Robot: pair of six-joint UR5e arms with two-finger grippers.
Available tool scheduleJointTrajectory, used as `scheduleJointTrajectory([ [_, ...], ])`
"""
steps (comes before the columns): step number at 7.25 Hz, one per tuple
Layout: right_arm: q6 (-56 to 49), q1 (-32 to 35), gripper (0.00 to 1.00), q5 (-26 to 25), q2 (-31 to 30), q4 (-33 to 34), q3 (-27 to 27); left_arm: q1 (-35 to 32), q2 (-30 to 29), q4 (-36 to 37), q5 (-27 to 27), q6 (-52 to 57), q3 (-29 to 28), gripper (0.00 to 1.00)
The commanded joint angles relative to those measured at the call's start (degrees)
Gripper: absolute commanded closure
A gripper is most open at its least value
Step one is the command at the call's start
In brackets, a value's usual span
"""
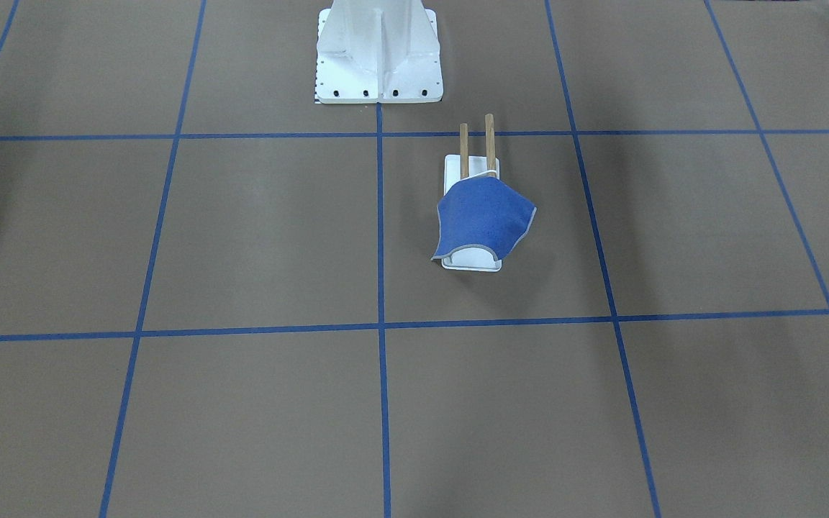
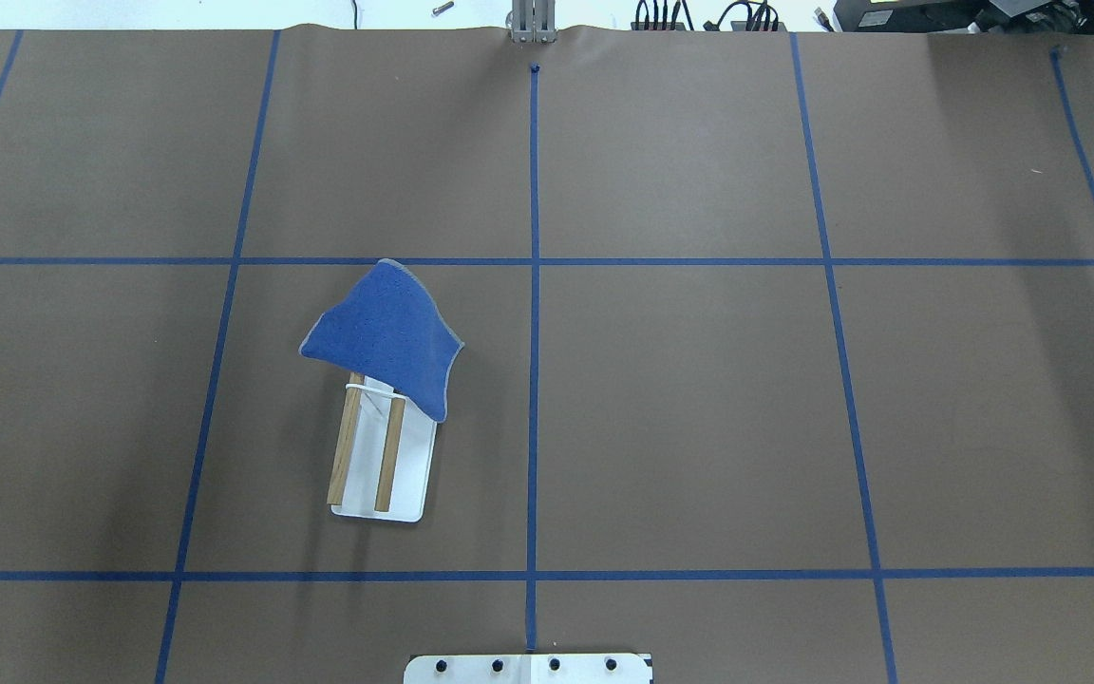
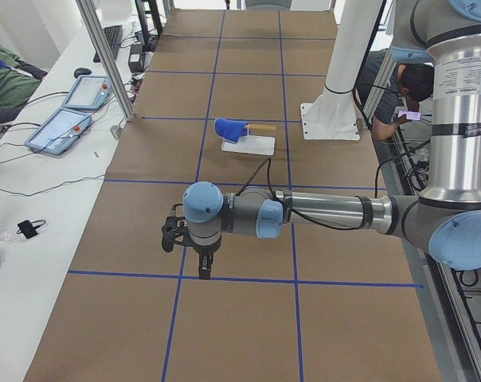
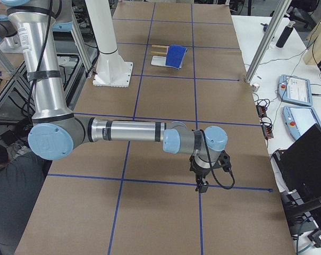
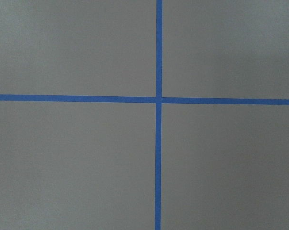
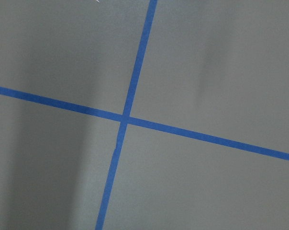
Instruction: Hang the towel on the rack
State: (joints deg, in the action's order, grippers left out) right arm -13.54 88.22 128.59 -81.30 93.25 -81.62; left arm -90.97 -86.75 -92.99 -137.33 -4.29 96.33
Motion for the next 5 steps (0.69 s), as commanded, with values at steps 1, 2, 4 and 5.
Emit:
scheduleJointTrajectory([
  [1, 0.0, 0.02, 0.0, 0.08, -0.09, 0.0, -0.03, 0.0, 0.0, 0.0, -0.04, -0.02, -0.09, 0.02],
  [2, 0.0, 0.02, 0.0, -0.01, -0.09, 0.0, 0.06, 0.0, 0.0, 0.0, 0.05, 0.07, -0.18, 0.02],
  [4, 0.0, 0.02, 0.0, 0.08, -0.09, 0.0, -0.12, 0.0, 0.52, 0.0, -0.04, -0.02, 0.17, 0.02],
  [5, 0.0, 0.02, 0.0, 0.08, -0.09, 0.0, -0.12, 0.0, 0.53, 0.0, -0.04, -0.02, 0.17, 0.02],
])
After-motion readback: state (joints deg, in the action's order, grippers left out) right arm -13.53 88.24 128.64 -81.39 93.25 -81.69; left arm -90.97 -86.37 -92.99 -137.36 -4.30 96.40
